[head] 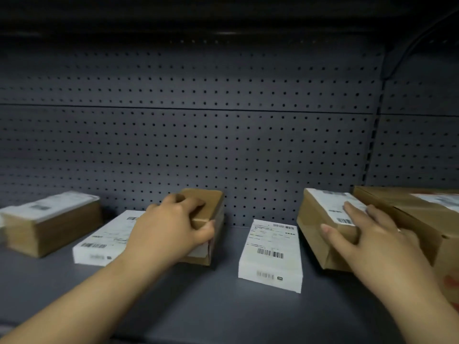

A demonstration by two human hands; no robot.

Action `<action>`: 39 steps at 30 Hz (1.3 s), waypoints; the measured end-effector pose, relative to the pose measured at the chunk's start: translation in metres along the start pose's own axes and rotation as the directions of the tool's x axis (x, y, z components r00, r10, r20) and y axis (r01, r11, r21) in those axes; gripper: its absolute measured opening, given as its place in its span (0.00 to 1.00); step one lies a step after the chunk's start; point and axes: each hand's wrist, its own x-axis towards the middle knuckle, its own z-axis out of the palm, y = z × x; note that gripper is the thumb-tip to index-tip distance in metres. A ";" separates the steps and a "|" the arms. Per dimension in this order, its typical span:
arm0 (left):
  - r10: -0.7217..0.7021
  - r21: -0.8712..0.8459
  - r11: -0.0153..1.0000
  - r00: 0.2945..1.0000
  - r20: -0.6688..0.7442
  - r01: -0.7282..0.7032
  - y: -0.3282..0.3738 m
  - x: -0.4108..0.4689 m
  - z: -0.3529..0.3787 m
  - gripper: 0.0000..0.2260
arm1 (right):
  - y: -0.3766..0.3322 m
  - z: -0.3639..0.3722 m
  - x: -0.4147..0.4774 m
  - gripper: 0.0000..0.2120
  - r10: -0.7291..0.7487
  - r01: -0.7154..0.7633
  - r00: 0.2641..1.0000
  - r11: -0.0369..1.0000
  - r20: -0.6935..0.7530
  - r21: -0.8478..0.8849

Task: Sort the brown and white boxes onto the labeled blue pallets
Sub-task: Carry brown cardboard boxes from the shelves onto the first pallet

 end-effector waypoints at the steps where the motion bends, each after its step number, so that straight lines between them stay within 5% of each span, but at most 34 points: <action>1: 0.009 0.002 1.000 0.999 -0.032 -0.009 -0.003 -0.005 -0.009 0.26 | -0.008 -0.005 -0.003 0.36 -0.037 0.037 0.999 0.999 -0.019 0.002; 16: -0.163 0.141 0.969 0.957 -0.242 0.201 -0.178 -0.116 -0.148 0.31 | -0.215 -0.005 -0.128 0.42 -0.462 0.450 0.886 0.831 -0.046 0.328; 22: -0.287 0.181 0.924 0.924 -0.252 0.336 -0.289 -0.172 -0.205 0.33 | -0.322 0.013 -0.201 0.34 -0.571 0.513 0.820 0.767 0.044 0.386; 39: -0.520 0.241 0.754 0.779 -0.350 0.611 -0.527 -0.275 -0.298 0.24 | -0.576 0.070 -0.342 0.33 -0.780 0.653 0.623 0.560 0.057 0.510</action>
